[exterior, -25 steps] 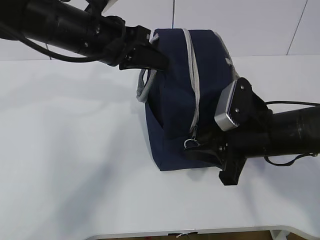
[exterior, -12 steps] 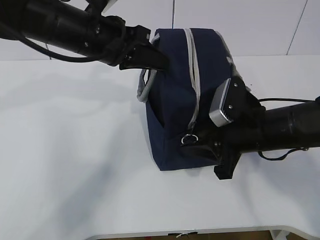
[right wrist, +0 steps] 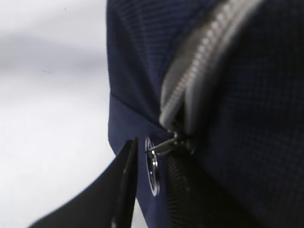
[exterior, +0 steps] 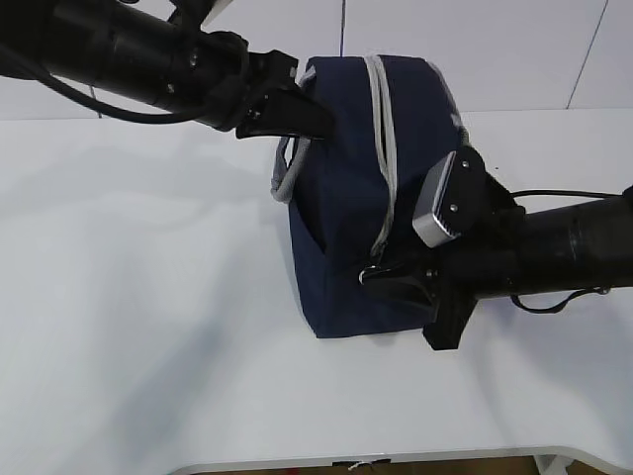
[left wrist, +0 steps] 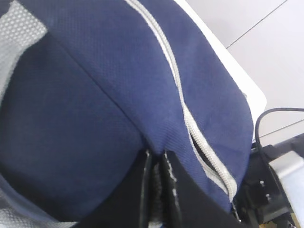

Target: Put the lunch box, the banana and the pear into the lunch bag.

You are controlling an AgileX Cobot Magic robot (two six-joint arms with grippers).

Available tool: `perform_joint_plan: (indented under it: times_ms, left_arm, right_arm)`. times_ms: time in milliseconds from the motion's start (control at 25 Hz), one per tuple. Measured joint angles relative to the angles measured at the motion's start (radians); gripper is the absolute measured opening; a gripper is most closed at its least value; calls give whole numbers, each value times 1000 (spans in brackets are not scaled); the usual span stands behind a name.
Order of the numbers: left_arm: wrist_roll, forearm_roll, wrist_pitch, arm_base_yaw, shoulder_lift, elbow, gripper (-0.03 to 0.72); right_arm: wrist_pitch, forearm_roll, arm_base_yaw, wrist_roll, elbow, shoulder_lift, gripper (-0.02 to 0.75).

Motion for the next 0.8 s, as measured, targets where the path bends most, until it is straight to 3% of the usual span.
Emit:
perform_joint_plan:
  times_ms: [800]
  left_arm:
    - [0, -2, 0, 0, 0, 0, -2]
  right_arm:
    - [-48, -51, 0, 8, 0, 0, 184]
